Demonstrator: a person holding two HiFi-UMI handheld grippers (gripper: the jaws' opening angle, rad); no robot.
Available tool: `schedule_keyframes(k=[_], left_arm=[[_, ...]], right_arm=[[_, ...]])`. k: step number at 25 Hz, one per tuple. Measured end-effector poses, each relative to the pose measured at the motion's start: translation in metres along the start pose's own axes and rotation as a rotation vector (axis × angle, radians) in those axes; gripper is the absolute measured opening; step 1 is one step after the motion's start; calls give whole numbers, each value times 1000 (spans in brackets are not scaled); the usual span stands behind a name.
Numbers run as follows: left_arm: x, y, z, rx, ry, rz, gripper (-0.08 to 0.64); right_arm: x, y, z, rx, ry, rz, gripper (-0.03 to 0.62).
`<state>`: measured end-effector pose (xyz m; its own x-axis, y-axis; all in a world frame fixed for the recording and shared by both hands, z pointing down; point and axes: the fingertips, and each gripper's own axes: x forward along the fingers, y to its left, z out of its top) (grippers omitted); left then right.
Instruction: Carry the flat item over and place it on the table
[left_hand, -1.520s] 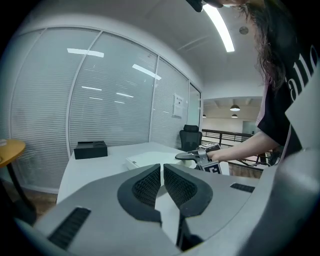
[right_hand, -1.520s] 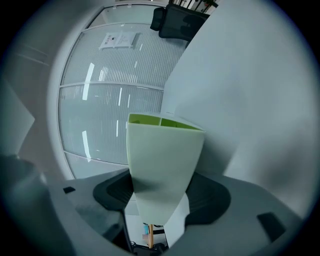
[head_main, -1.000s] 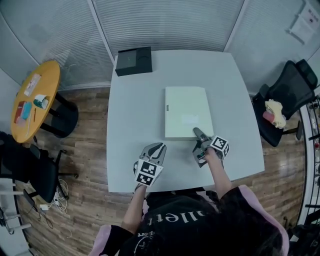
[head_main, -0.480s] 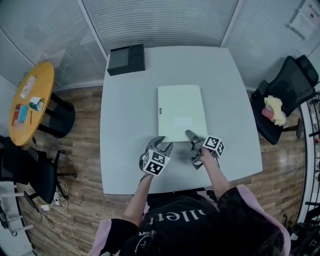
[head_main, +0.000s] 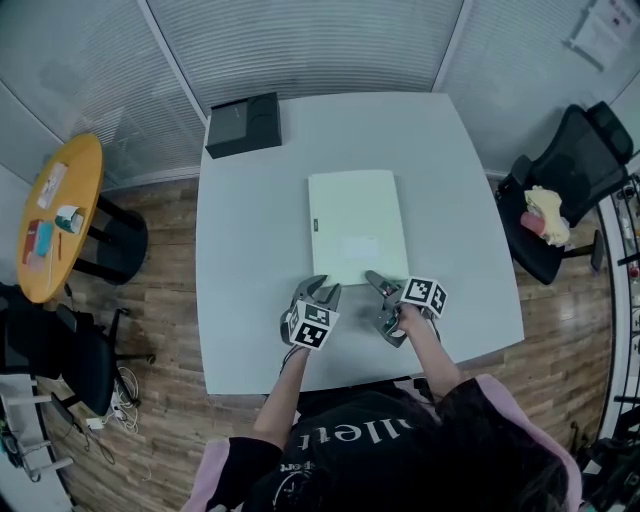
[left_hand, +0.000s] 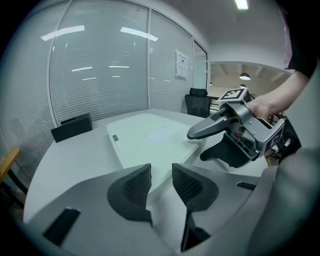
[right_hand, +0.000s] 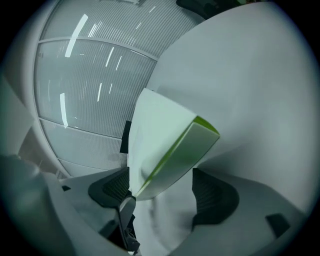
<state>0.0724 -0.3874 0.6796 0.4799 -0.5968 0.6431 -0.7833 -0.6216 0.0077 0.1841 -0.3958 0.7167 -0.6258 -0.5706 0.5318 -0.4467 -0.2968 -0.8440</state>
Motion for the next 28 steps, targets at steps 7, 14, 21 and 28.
schedule_keyframes(k=[7,14,21,28], left_arm=[[-2,6,-2,-76,-13,-5,143],[-33,5,10,-126,-80,-3,144],[-85,-3,24,-117,-160,-31,144],[-150,-10,34,-97,-247,-63,144]], right_arm=[[-19,1,-4,-43,-18,31,368],[-39,38,-3,-123,-48,135,368],[-56,98,-22,-345,-47,234,367],[-73,154,-55,-669,-76,287,360]])
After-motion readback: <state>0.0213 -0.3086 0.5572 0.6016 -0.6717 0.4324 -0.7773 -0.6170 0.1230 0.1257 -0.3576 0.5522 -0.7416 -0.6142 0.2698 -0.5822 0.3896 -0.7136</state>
